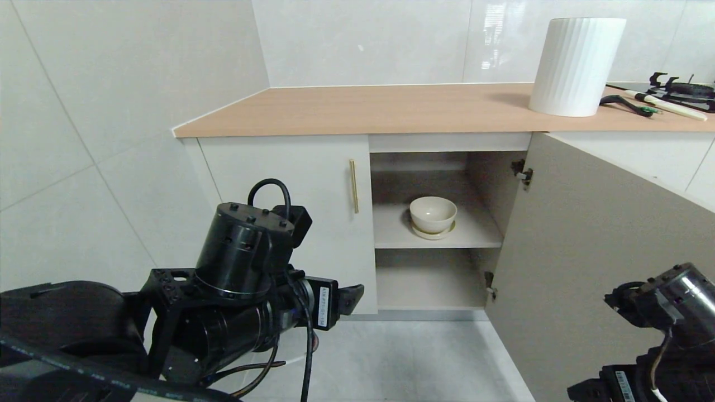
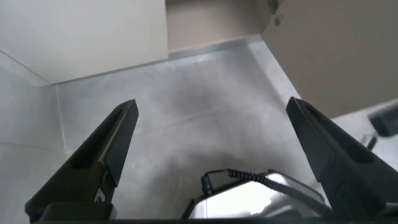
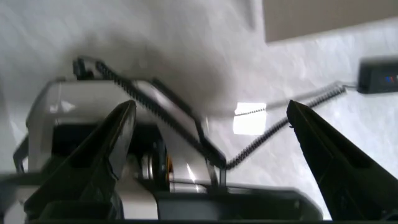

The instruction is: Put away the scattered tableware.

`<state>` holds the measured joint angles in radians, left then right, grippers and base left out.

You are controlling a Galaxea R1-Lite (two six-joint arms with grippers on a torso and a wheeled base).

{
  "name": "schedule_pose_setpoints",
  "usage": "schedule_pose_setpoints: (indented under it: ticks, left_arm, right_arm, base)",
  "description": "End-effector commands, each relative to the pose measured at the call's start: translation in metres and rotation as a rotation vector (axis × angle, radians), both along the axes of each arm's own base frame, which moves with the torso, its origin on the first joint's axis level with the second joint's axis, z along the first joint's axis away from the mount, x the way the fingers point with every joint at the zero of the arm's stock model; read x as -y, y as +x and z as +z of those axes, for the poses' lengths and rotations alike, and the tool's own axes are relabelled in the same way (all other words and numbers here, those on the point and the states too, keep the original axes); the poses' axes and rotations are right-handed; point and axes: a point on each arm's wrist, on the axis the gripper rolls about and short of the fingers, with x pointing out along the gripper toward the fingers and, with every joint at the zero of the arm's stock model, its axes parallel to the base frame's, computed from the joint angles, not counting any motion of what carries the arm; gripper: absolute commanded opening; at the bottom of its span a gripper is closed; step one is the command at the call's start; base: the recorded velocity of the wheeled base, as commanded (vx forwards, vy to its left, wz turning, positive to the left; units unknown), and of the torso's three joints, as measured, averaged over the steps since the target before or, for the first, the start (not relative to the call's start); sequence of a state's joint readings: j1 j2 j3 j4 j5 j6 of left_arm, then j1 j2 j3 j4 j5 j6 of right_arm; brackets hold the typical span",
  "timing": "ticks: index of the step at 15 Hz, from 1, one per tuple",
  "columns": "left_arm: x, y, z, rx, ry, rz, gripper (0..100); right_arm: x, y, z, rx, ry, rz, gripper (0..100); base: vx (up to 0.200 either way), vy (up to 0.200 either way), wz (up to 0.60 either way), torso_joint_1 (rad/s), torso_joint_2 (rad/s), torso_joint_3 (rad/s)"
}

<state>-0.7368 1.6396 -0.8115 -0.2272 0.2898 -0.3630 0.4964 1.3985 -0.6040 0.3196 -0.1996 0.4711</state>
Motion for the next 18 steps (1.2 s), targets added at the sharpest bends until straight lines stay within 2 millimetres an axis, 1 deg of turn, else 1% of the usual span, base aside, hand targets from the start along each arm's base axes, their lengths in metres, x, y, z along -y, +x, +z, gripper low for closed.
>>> schedule_pose_setpoints:
  ticks: [1,6,7,8,9,10,11,13,15,16,17,18]
  left_arm:
    - [0.000,0.000,0.000,0.001,-0.001,-0.001,100]
    - [0.000,-0.001,0.001,0.003,0.001,-0.003,100]
    - [0.000,0.000,0.000,0.002,0.002,-0.003,100]
    - [0.000,0.000,0.000,0.002,0.002,-0.003,100]
    - [0.000,0.000,0.001,0.004,0.000,-0.003,100]
    - [0.000,0.000,0.002,0.006,-0.001,-0.002,100]
    - [0.000,-0.001,0.002,0.006,-0.001,-0.003,100]
    - [0.000,0.000,0.002,0.008,-0.003,-0.003,100]
    - [0.000,0.000,0.003,0.010,-0.005,-0.003,100]
    - [-0.001,0.000,0.003,0.010,-0.005,-0.002,100]
    - [0.000,0.000,0.003,0.011,-0.006,-0.002,100]
    - [0.000,0.000,0.003,0.011,-0.006,-0.002,100]
  right_arm:
    - [0.006,-0.010,0.000,0.006,0.004,-0.004,100]
    - [0.013,-0.020,-0.008,-0.107,-0.021,-0.091,100]
    - [0.019,-0.021,-0.009,-0.147,-0.048,-0.136,100]
    - [0.023,-0.021,-0.009,-0.149,-0.055,-0.169,100]
    - [0.028,-0.019,-0.009,-0.134,-0.068,-0.227,100]
    - [0.039,-0.016,-0.007,-0.106,-0.095,-0.315,100]
    - [0.045,-0.015,-0.004,-0.083,-0.107,-0.366,100]
    - [0.063,-0.015,0.013,0.024,-0.076,-0.485,100]
    - [0.075,-0.015,0.030,0.112,-0.063,-0.544,100]
    - [0.083,-0.015,0.041,0.176,-0.059,-0.579,100]
    - [0.092,-0.018,0.058,0.281,-0.053,-0.611,100]
    - [0.097,-0.019,0.065,0.327,-0.058,-0.638,100]
  base:
    - [0.000,-0.200,0.00,0.002,0.00,0.007]
    - [0.000,0.000,0.00,0.000,0.00,0.000]
    - [0.000,0.000,0.00,0.000,0.00,0.000]
    - [0.000,0.000,0.00,0.000,0.00,0.000]
    - [0.000,0.000,0.00,0.000,0.00,0.000]
    - [0.000,0.000,0.00,0.000,0.00,0.000]
    - [0.000,0.000,0.00,0.000,0.00,0.000]
    - [0.000,0.000,0.00,0.000,0.00,0.000]
    - [0.000,0.000,0.00,0.000,0.00,0.000]
    - [0.000,0.000,0.00,0.000,0.00,0.000]
    - [0.000,0.000,0.00,0.000,0.00,0.000]
    - [0.000,0.000,0.00,0.000,0.00,0.000]
